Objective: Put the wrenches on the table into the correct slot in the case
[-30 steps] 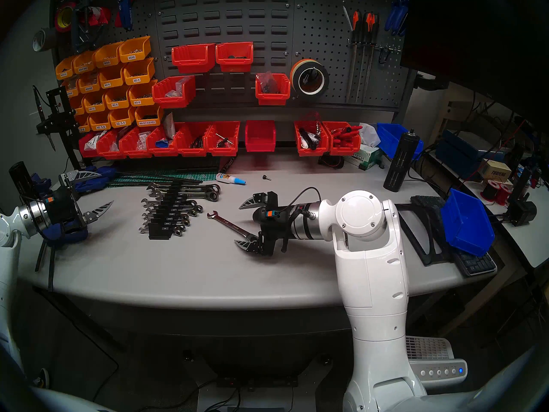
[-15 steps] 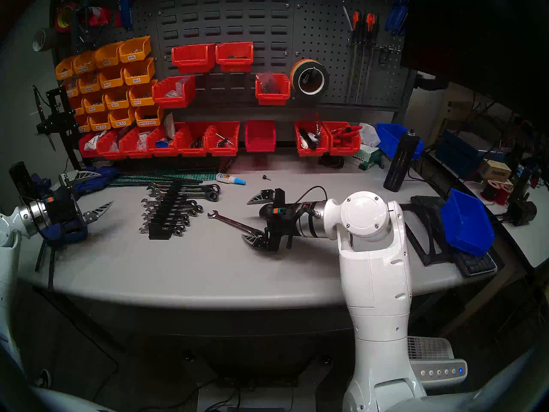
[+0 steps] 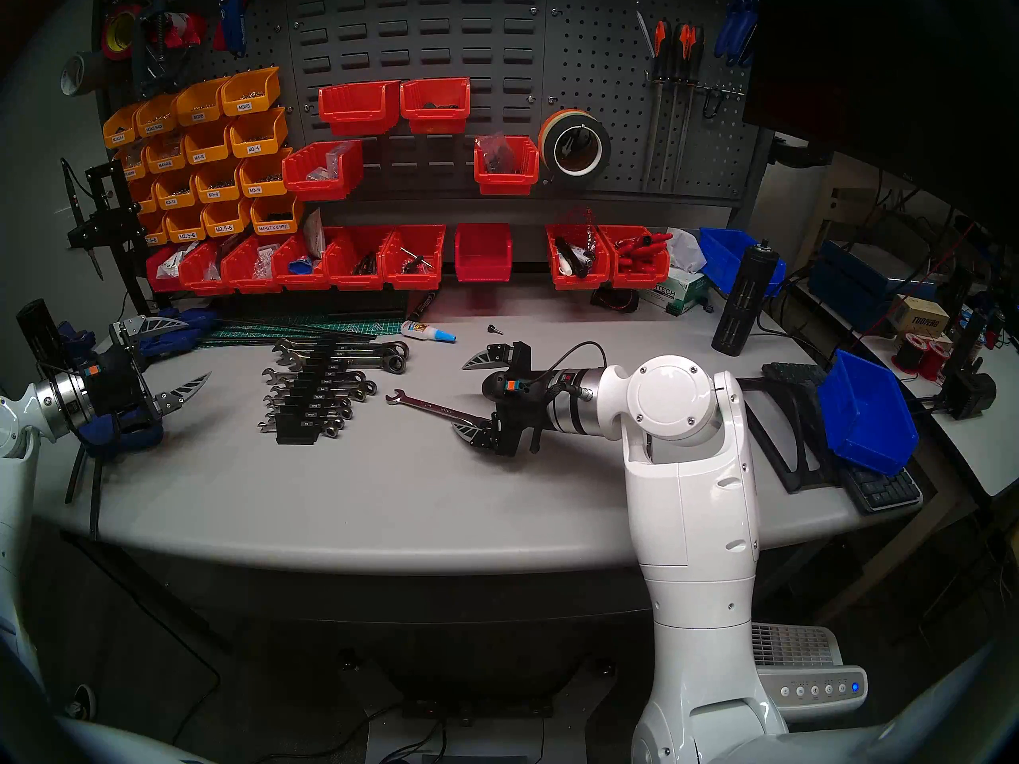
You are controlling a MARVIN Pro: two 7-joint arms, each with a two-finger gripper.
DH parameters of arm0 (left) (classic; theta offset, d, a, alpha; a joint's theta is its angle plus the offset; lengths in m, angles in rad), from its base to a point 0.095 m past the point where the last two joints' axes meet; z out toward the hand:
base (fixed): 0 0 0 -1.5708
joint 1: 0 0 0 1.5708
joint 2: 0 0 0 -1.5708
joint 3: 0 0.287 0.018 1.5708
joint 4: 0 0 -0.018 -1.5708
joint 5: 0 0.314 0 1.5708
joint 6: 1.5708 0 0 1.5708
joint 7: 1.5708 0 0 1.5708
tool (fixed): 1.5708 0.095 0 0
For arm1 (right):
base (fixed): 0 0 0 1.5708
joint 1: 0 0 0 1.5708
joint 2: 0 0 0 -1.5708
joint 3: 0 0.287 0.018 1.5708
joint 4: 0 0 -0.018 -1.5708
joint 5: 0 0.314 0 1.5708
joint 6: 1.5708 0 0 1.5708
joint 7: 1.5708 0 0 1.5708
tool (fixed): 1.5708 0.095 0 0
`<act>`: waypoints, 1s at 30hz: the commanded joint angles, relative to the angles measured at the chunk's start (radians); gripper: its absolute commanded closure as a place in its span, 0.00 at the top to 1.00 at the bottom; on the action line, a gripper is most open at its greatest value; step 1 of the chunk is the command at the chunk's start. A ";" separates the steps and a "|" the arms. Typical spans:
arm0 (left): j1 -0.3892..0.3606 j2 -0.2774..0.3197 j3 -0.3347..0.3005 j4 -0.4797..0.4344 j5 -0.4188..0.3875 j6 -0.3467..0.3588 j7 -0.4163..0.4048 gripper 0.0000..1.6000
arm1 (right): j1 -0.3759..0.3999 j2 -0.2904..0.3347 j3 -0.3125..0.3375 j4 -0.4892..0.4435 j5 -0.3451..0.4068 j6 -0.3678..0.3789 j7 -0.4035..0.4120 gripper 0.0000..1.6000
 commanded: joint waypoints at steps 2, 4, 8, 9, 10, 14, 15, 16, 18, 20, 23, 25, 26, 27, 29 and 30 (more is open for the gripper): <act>-0.020 0.013 -0.018 -0.012 -0.012 0.001 0.006 1.00 | -0.007 0.009 -0.011 -0.004 -0.035 -0.011 -0.020 1.00; -0.020 0.013 -0.018 -0.012 -0.012 0.001 0.006 1.00 | -0.007 0.013 -0.017 -0.007 -0.045 -0.012 -0.023 1.00; -0.020 0.013 -0.018 -0.012 -0.012 0.001 0.006 1.00 | -0.010 0.020 -0.031 -0.014 -0.067 -0.017 -0.034 1.00; -0.020 0.013 -0.018 -0.012 -0.012 0.001 0.006 1.00 | -0.011 0.024 -0.037 -0.018 -0.077 -0.024 -0.040 1.00; -0.020 0.013 -0.018 -0.012 -0.012 0.001 0.006 1.00 | -0.012 0.023 -0.038 -0.018 -0.078 -0.023 -0.042 1.00; -0.020 0.013 -0.018 -0.012 -0.012 0.001 0.006 1.00 | -0.010 0.025 -0.055 -0.026 -0.091 -0.031 -0.046 1.00; -0.020 0.013 -0.018 -0.012 -0.012 0.001 0.006 1.00 | -0.010 0.025 -0.060 -0.029 -0.095 -0.031 -0.048 1.00; -0.020 0.013 -0.018 -0.012 -0.012 0.001 0.006 1.00 | -0.010 0.027 -0.069 -0.033 -0.103 -0.037 -0.050 1.00; -0.020 0.013 -0.018 -0.012 -0.012 0.001 0.006 1.00 | -0.010 0.029 -0.082 -0.040 -0.117 -0.043 -0.056 1.00; -0.020 0.013 -0.018 -0.012 -0.012 0.001 0.006 1.00 | -0.010 0.030 -0.098 -0.048 -0.133 -0.047 -0.062 1.00; -0.020 0.013 -0.018 -0.012 -0.012 0.001 0.006 1.00 | -0.010 0.034 -0.109 -0.051 -0.146 -0.055 -0.067 1.00; -0.020 0.013 -0.018 -0.012 -0.012 0.001 0.006 1.00 | -0.012 0.034 -0.122 -0.055 -0.162 -0.058 -0.075 1.00; -0.020 0.013 -0.018 -0.012 -0.012 0.001 0.006 1.00 | -0.014 0.032 -0.125 -0.058 -0.167 -0.055 -0.079 1.00; -0.020 0.013 -0.018 -0.012 -0.012 0.001 0.006 1.00 | -0.014 0.032 -0.125 -0.058 -0.167 -0.055 -0.079 1.00; -0.020 0.013 -0.018 -0.012 -0.012 0.001 0.006 1.00 | -0.022 0.032 -0.137 -0.068 -0.188 -0.058 -0.093 1.00; -0.020 0.013 -0.018 -0.012 -0.012 0.001 0.006 1.00 | -0.026 0.033 -0.144 -0.073 -0.197 -0.060 -0.098 1.00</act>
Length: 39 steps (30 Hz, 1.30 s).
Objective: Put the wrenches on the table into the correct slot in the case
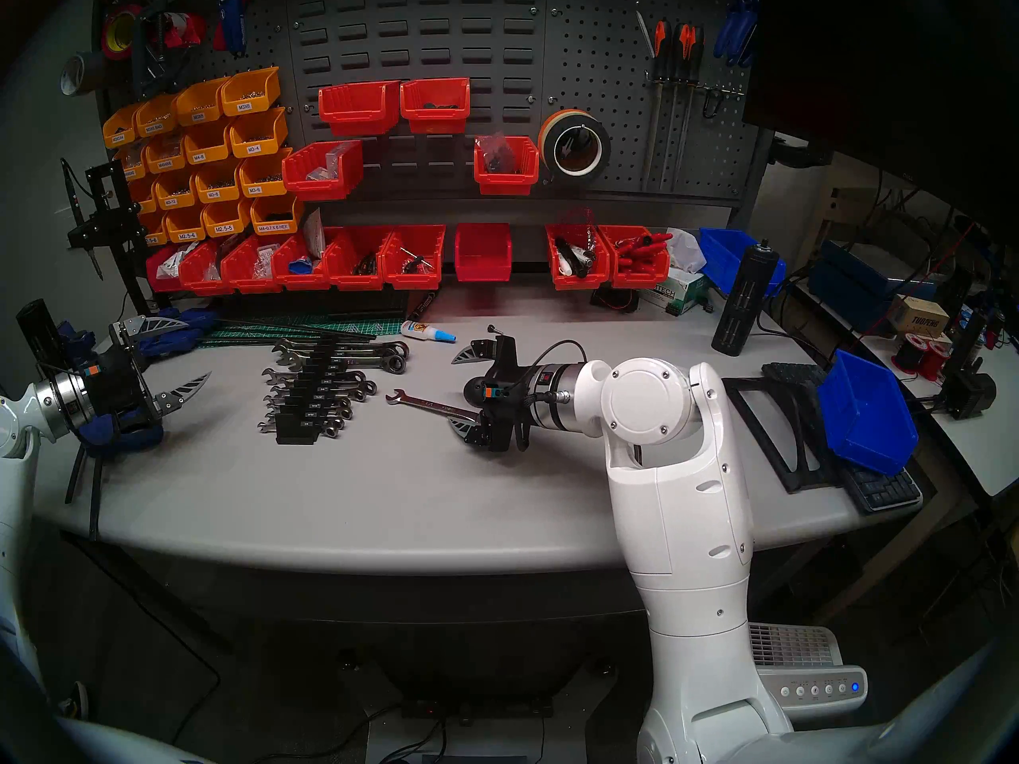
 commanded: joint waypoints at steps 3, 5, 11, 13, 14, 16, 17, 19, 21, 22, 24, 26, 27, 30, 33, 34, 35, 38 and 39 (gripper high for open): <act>-0.020 0.013 -0.018 -0.012 -0.011 0.001 0.006 1.00 | -0.039 0.007 -0.062 -0.033 -0.097 -0.010 -0.043 1.00; -0.020 0.013 -0.018 -0.012 -0.011 0.000 0.006 1.00 | -0.053 0.017 -0.083 -0.046 -0.129 -0.025 -0.058 1.00; -0.020 0.013 -0.018 -0.012 -0.011 0.000 0.006 1.00 | -0.095 0.034 -0.120 -0.061 -0.189 -0.036 -0.082 1.00; -0.020 0.013 -0.017 -0.012 -0.011 0.000 0.006 1.00 | -0.105 0.045 -0.131 -0.064 -0.212 -0.046 -0.091 1.00; -0.020 0.013 -0.017 -0.012 -0.011 0.000 0.006 1.00 | -0.109 0.046 -0.133 -0.065 -0.218 -0.046 -0.096 1.00; -0.020 0.013 -0.017 -0.012 -0.010 0.000 0.006 1.00 | -0.111 0.057 -0.145 -0.068 -0.239 -0.056 -0.104 1.00; -0.020 0.013 -0.017 -0.012 -0.010 0.000 0.006 1.00 | -0.112 0.070 -0.158 -0.074 -0.260 -0.071 -0.110 1.00; -0.020 0.013 -0.017 -0.012 -0.010 0.000 0.006 1.00 | -0.114 0.083 -0.170 -0.078 -0.278 -0.084 -0.117 1.00; -0.020 0.013 -0.017 -0.012 -0.010 0.000 0.006 1.00 | -0.117 0.102 -0.186 -0.075 -0.307 -0.105 -0.130 1.00; -0.020 0.013 -0.017 -0.012 -0.010 0.000 0.006 1.00 | -0.118 0.109 -0.193 -0.074 -0.321 -0.112 -0.137 1.00; -0.020 0.013 -0.017 -0.012 -0.009 -0.001 0.006 1.00 | -0.116 0.130 -0.209 -0.070 -0.349 -0.136 -0.145 1.00; -0.020 0.013 -0.017 -0.012 -0.009 -0.001 0.006 1.00 | -0.118 0.139 -0.219 -0.072 -0.373 -0.145 -0.156 1.00; -0.020 0.013 -0.017 -0.012 -0.009 -0.001 0.006 1.00 | -0.119 0.140 -0.221 -0.072 -0.380 -0.147 -0.160 1.00; -0.020 0.013 -0.017 -0.012 -0.009 -0.001 0.006 1.00 | -0.120 0.159 -0.237 -0.068 -0.419 -0.168 -0.176 1.00; -0.020 0.013 -0.017 -0.012 -0.009 -0.001 0.006 1.00 | -0.118 0.162 -0.246 -0.072 -0.442 -0.170 -0.181 1.00; -0.020 0.013 -0.017 -0.012 -0.009 -0.001 0.006 1.00 | -0.115 0.170 -0.255 -0.075 -0.458 -0.177 -0.181 1.00; -0.020 0.013 -0.017 -0.012 -0.008 -0.001 0.006 1.00 | -0.115 0.172 -0.259 -0.076 -0.465 -0.179 -0.182 1.00; -0.020 0.012 -0.017 -0.012 -0.008 -0.001 0.007 1.00 | -0.118 0.184 -0.267 -0.072 -0.488 -0.188 -0.189 1.00; -0.020 0.012 -0.017 -0.012 -0.008 -0.001 0.007 1.00 | -0.118 0.186 -0.269 -0.072 -0.492 -0.187 -0.191 1.00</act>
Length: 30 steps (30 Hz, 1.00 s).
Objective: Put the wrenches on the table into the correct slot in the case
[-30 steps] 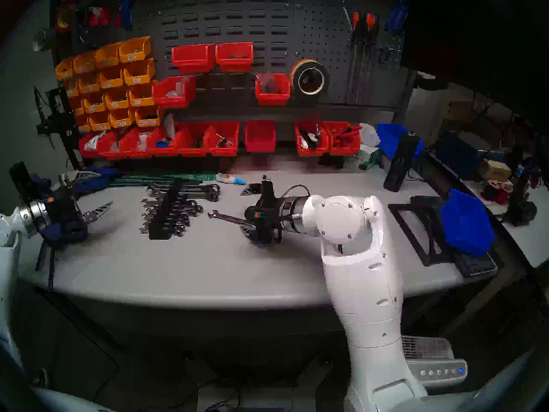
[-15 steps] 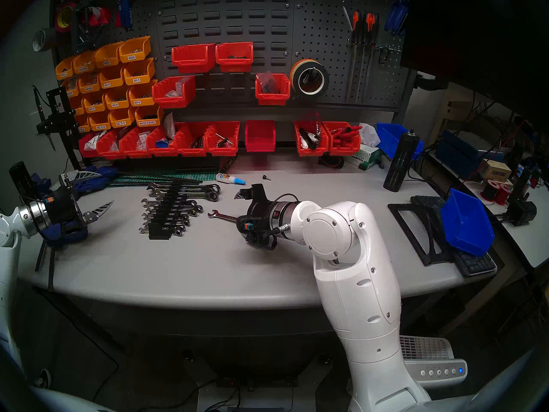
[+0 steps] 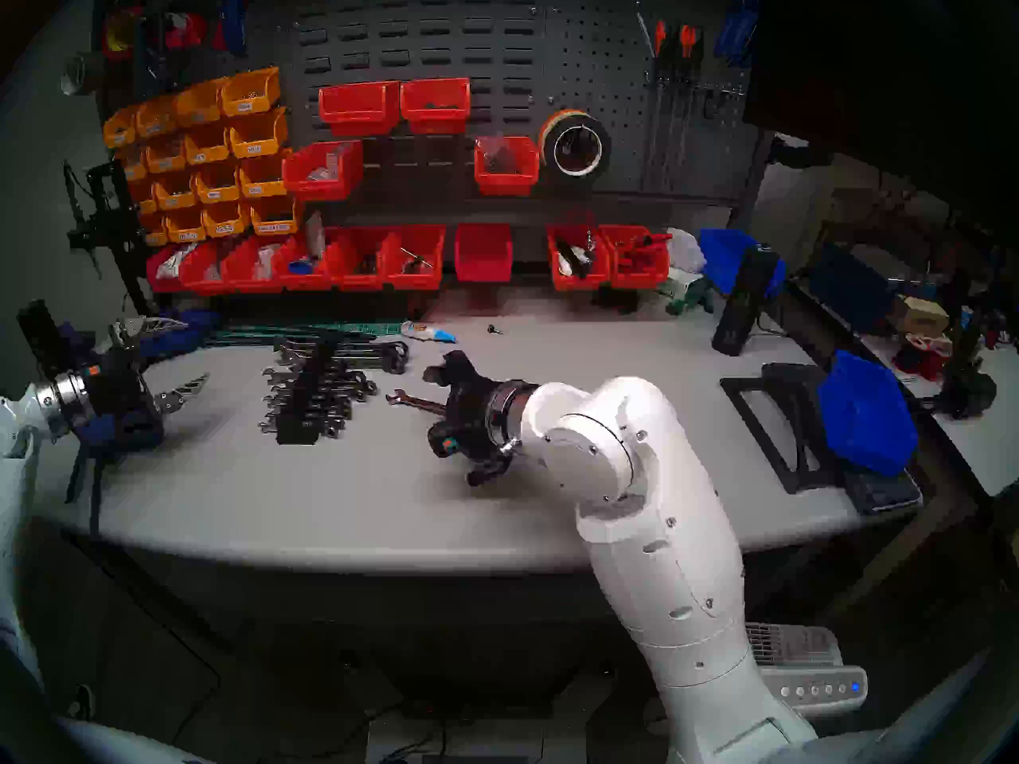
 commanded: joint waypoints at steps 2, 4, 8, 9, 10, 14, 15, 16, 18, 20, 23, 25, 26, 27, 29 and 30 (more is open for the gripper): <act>-0.020 0.013 -0.017 -0.012 -0.010 0.000 0.006 1.00 | -0.051 0.071 -0.019 0.063 -0.094 -0.003 0.018 1.00; -0.020 0.013 -0.017 -0.012 -0.010 0.000 0.006 1.00 | -0.050 0.067 -0.018 0.061 -0.101 0.007 0.017 1.00; -0.020 0.013 -0.017 -0.012 -0.009 -0.001 0.006 1.00 | -0.046 0.080 -0.018 0.070 -0.121 0.006 0.010 1.00; -0.020 0.013 -0.017 -0.012 -0.009 -0.001 0.006 1.00 | -0.044 0.083 -0.018 0.071 -0.126 0.006 0.010 1.00; -0.020 0.013 -0.017 -0.012 -0.009 -0.001 0.006 1.00 | -0.043 0.085 -0.018 0.072 -0.128 0.007 0.009 1.00; -0.020 0.013 -0.017 -0.012 -0.009 -0.001 0.007 1.00 | -0.035 0.096 -0.022 0.078 -0.152 0.008 0.002 1.00; -0.020 0.013 -0.017 -0.012 -0.009 -0.001 0.007 1.00 | -0.034 0.096 -0.021 0.079 -0.156 0.010 0.000 1.00; -0.020 0.013 -0.017 -0.012 -0.009 -0.001 0.007 1.00 | -0.033 0.097 -0.022 0.080 -0.160 0.013 -0.002 1.00; -0.020 0.013 -0.017 -0.012 -0.009 -0.001 0.007 1.00 | -0.031 0.098 -0.021 0.083 -0.166 0.016 -0.006 1.00; -0.020 0.013 -0.017 -0.012 -0.009 -0.001 0.007 1.00 | -0.031 0.099 -0.022 0.083 -0.172 0.020 -0.008 1.00; -0.020 0.013 -0.017 -0.012 -0.009 -0.001 0.007 1.00 | -0.032 0.099 -0.024 0.084 -0.178 0.027 -0.012 1.00; -0.020 0.013 -0.017 -0.012 -0.009 -0.001 0.007 1.00 | -0.034 0.094 -0.025 0.085 -0.181 0.034 -0.019 1.00; -0.020 0.012 -0.017 -0.012 -0.009 -0.001 0.006 1.00 | -0.036 0.092 -0.025 0.086 -0.181 0.038 -0.023 1.00; -0.020 0.012 -0.017 -0.012 -0.009 -0.001 0.006 1.00 | -0.038 0.082 -0.023 0.086 -0.179 0.048 -0.030 1.00; -0.020 0.012 -0.017 -0.012 -0.009 -0.001 0.006 1.00 | -0.047 0.057 -0.012 0.089 -0.161 0.072 -0.050 1.00; -0.020 0.012 -0.017 -0.012 -0.009 -0.001 0.006 1.00 | -0.053 0.035 0.000 0.091 -0.138 0.093 -0.055 1.00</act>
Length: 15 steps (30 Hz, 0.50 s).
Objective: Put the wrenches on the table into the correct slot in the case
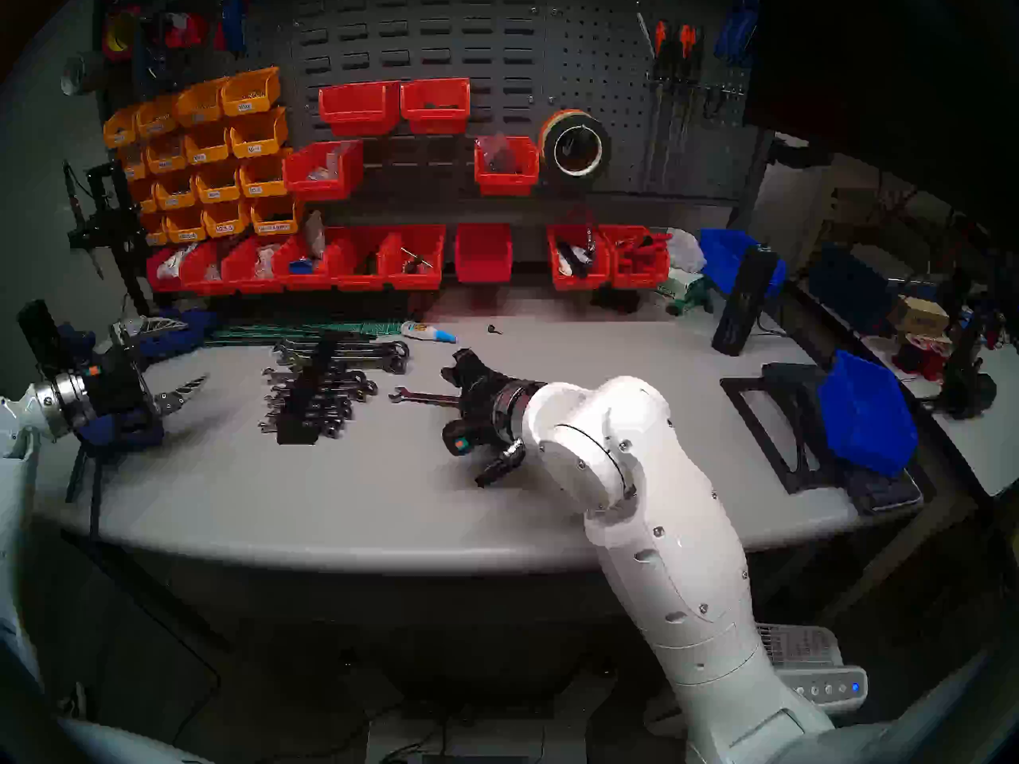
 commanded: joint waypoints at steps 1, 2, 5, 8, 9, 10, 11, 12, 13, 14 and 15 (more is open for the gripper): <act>-0.020 0.013 -0.017 -0.012 -0.011 0.000 0.006 1.00 | -0.070 -0.025 0.027 0.085 0.009 0.074 0.008 1.00; -0.020 0.013 -0.017 -0.012 -0.011 0.000 0.006 1.00 | -0.078 -0.045 0.037 0.086 0.026 0.093 -0.008 1.00; -0.020 0.013 -0.017 -0.012 -0.011 0.000 0.006 1.00 | -0.086 -0.080 0.049 0.089 0.063 0.121 -0.019 1.00; -0.020 0.012 -0.017 -0.012 -0.011 0.000 0.006 1.00 | -0.089 -0.126 0.056 0.096 0.116 0.160 -0.026 1.00; -0.020 0.012 -0.017 -0.012 -0.011 0.000 0.006 1.00 | -0.089 -0.126 0.056 0.096 0.116 0.160 -0.026 1.00; -0.020 0.012 -0.017 -0.012 -0.011 0.000 0.006 1.00 | -0.088 -0.133 0.056 0.098 0.125 0.168 -0.027 1.00; -0.020 0.012 -0.018 -0.012 -0.011 0.000 0.006 1.00 | -0.086 -0.139 0.053 0.103 0.134 0.174 -0.029 1.00; -0.020 0.012 -0.018 -0.012 -0.011 0.000 0.006 1.00 | -0.085 -0.141 0.053 0.106 0.142 0.176 -0.028 1.00; -0.021 0.012 -0.018 -0.012 -0.011 0.000 0.006 1.00 | -0.083 -0.143 0.052 0.107 0.147 0.179 -0.027 1.00; -0.021 0.012 -0.018 -0.012 -0.012 0.000 0.006 1.00 | -0.082 -0.143 0.051 0.110 0.150 0.180 -0.026 1.00; -0.021 0.012 -0.018 -0.012 -0.012 0.000 0.006 1.00 | -0.082 -0.143 0.051 0.110 0.150 0.180 -0.026 1.00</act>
